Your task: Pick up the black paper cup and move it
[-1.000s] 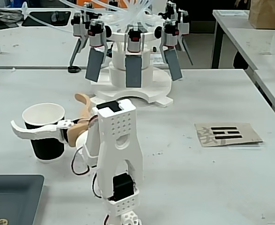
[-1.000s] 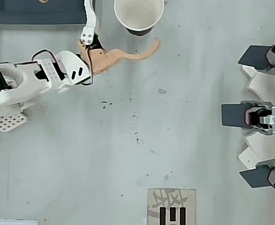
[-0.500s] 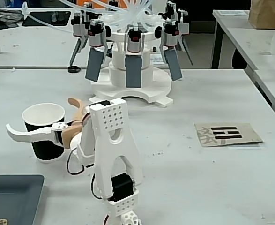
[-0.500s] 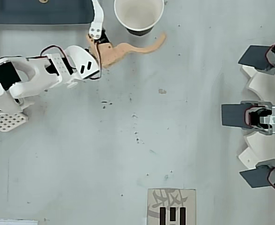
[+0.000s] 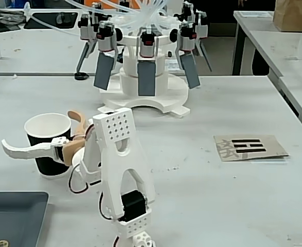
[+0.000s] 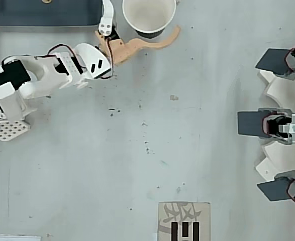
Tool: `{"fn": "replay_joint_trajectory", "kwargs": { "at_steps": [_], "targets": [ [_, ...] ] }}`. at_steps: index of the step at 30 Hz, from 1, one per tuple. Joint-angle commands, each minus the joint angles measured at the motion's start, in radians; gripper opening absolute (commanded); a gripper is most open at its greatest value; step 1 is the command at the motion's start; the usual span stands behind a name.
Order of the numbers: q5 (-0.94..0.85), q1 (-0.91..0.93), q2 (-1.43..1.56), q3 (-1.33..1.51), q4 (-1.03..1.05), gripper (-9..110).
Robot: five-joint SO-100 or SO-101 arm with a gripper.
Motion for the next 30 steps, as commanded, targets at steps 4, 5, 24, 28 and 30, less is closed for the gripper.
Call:
{"fn": "replay_joint_trajectory", "kwargs": {
  "at_steps": [4,5,24,28,30],
  "targets": [
    [0.014,-0.018,-0.005,-0.052,0.002,54],
    [0.015,-0.020,-0.009,-0.055,0.003,54],
    [0.029,-0.037,-0.066,-0.095,0.011,41],
    [0.035,-0.037,-0.071,-0.095,0.009,36],
    [0.038,-0.037,-0.075,-0.095,0.009,33]
  ]
}}
